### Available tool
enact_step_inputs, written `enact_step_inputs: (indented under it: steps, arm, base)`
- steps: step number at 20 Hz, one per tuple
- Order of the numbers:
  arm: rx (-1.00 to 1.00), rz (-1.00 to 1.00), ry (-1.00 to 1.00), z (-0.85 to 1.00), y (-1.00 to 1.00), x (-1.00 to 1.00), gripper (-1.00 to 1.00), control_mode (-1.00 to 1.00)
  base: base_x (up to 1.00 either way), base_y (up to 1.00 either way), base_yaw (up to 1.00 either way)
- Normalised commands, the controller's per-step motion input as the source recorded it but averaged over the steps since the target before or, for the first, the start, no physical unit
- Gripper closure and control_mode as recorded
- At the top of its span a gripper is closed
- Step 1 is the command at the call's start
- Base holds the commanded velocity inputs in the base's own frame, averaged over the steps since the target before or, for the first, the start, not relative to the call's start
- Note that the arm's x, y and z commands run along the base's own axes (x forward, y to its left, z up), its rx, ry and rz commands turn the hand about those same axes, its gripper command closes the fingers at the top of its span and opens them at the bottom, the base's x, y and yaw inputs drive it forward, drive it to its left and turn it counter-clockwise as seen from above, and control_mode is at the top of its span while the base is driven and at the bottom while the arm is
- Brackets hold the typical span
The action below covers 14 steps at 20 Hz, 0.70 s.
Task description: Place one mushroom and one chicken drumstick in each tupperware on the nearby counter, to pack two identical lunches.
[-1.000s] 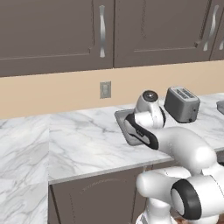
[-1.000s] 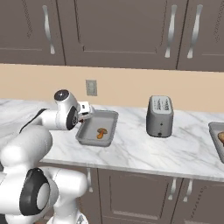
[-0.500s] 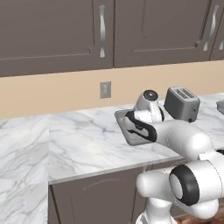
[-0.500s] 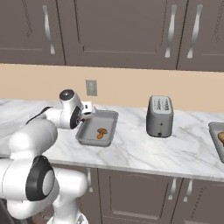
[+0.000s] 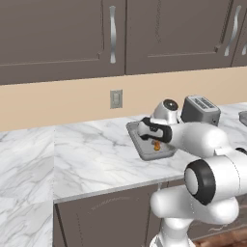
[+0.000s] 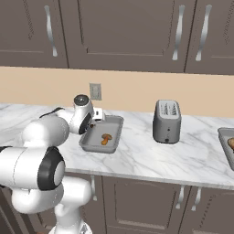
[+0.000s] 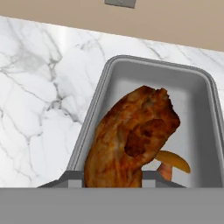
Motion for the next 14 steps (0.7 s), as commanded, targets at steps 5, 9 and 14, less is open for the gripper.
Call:
enact_step_inputs:
  steps: [5, 9, 14]
  arm:
    - [0.0, -0.02, 0.0, -0.3, 0.0, 0.2, 1.0, -1.0]
    - [0.0, -0.01, 0.01, -0.29, 0.0, 0.22, 1.0, -1.0]
    - [0.0, 0.0, 0.0, -0.25, 0.0, 0.19, 1.0, -1.0]
  base:
    - [0.0, 0.0, 0.0]
    - [0.0, 0.0, 0.0]
    - [0.0, 0.0, 0.0]
